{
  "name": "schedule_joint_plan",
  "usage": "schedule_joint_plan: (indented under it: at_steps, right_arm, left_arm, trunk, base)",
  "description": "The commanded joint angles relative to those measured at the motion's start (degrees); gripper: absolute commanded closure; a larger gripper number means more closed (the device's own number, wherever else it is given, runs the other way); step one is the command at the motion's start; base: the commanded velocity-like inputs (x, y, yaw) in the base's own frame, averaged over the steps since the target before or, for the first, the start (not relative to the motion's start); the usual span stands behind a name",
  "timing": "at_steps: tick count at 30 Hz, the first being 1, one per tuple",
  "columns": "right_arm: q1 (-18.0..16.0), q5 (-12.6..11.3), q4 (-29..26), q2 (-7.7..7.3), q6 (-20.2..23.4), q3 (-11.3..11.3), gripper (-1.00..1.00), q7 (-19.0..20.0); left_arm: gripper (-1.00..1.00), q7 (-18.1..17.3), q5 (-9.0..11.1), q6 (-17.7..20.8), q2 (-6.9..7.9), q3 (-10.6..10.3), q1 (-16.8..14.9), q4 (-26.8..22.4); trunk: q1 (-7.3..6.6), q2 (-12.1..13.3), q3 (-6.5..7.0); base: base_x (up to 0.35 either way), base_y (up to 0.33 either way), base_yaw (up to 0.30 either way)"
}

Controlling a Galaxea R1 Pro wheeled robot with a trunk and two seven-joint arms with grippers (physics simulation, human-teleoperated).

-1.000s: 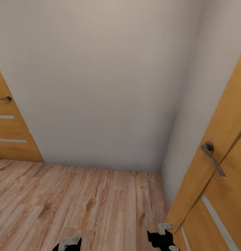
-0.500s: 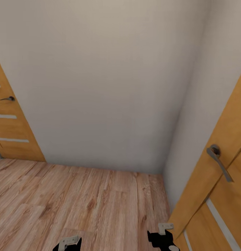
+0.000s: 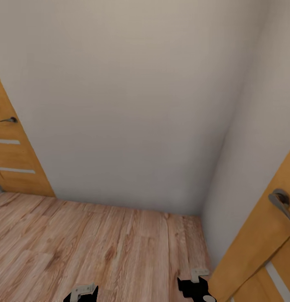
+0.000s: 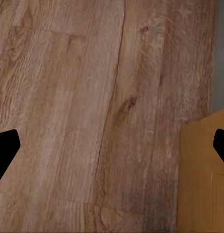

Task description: Move the two storage containers from the living room to the garage. In the garage, place one container on the floor and stack the other container on top of it (either order is fine).

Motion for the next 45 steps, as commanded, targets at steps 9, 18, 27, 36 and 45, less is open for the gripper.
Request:
schedule_joint_plan:
  at_steps: [9, 18, 27, 36, 45]
  right_arm:
    - [0.0, 0.0, 0.0, -0.01, -0.2, 0.3, -1.00, -0.3]
    - [0.0, 0.0, 0.0, -0.01, -0.2, 0.3, -1.00, -0.2]
    - [0.0, 0.0, 0.0, -0.01, -0.2, 0.3, -1.00, -0.3]
    - [-0.1, 0.0, 0.0, -0.01, -0.2, 0.3, -1.00, -0.2]
    - [0.0, 0.0, 0.0, -0.01, -0.2, 0.3, -1.00, -0.3]
  left_arm:
    - [-1.00, -0.5, -0.3, -0.1, -0.06, 0.5, -0.1, 0.0]
    - [-1.00, -0.5, -0.3, -0.1, -0.06, 0.5, -0.1, 0.0]
    - [-1.00, -0.5, -0.3, -0.1, -0.06, 0.5, -0.1, 0.0]
    - [-1.00, -0.5, -0.3, -0.1, -0.06, 0.5, -0.1, 0.0]
    - [-1.00, -0.5, -0.3, -0.1, -0.06, 0.5, -0.1, 0.0]
  trunk:
    - [0.01, 0.0, -0.05]
    - [0.01, 0.0, -0.05]
    - [0.01, 0.0, -0.05]
    - [0.01, 0.0, -0.05]
    - [0.01, 0.0, -0.05]
  base:
    - [0.020, 0.000, 0.189]
    - [0.001, 0.000, 0.019]
    - [0.000, 0.000, 0.001]
    - [0.037, 0.000, 0.000]
    - [0.248, 0.000, 0.000]
